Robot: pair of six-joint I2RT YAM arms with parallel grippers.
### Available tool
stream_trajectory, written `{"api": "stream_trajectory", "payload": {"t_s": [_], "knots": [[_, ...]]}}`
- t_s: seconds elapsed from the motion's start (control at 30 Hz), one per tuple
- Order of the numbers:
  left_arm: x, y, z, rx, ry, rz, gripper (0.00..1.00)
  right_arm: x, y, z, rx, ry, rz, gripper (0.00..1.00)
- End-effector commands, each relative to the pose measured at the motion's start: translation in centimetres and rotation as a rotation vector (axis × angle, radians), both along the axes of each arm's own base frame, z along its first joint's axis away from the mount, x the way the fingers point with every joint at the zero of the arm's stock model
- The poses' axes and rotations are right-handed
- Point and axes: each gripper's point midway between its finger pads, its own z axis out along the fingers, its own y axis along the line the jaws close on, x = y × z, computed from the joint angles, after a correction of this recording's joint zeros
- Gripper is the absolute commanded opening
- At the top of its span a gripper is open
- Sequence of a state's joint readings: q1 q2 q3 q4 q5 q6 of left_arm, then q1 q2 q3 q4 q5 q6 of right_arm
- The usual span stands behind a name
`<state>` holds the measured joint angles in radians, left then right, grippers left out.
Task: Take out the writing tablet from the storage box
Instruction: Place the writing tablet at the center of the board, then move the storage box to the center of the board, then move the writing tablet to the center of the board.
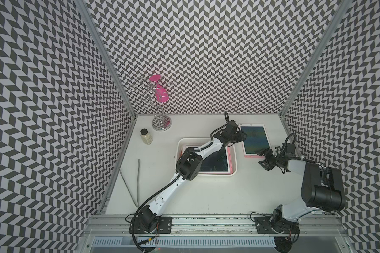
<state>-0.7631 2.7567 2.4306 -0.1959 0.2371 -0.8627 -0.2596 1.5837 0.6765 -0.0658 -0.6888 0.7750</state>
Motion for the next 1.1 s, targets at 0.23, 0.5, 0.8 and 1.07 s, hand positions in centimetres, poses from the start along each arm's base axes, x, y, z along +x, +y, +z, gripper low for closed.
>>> {"api": "stream_trajectory", "payload": {"t_s": [0.23,0.5,0.8,1.07], "knots": [[-1.2,4.4,8.7,0.051,-0.142,0.042,0.51,0.4,2.0,-0.8,0.053,-0.009,0.002,0.79],[-2.0,8.2,14.6,0.030,-0.223,0.064,0.51,0.3,2.9,-1.0,0.078,-0.003,-0.002,0.78],[-3.0,10.4,15.4,0.016,-0.220,0.047,0.50,1.6,2.6,-1.4,0.084,0.002,-0.043,0.78],[-5.0,15.4,17.0,0.028,-0.253,0.086,0.49,3.8,2.3,-1.7,0.103,-0.001,-0.063,0.76]]}}
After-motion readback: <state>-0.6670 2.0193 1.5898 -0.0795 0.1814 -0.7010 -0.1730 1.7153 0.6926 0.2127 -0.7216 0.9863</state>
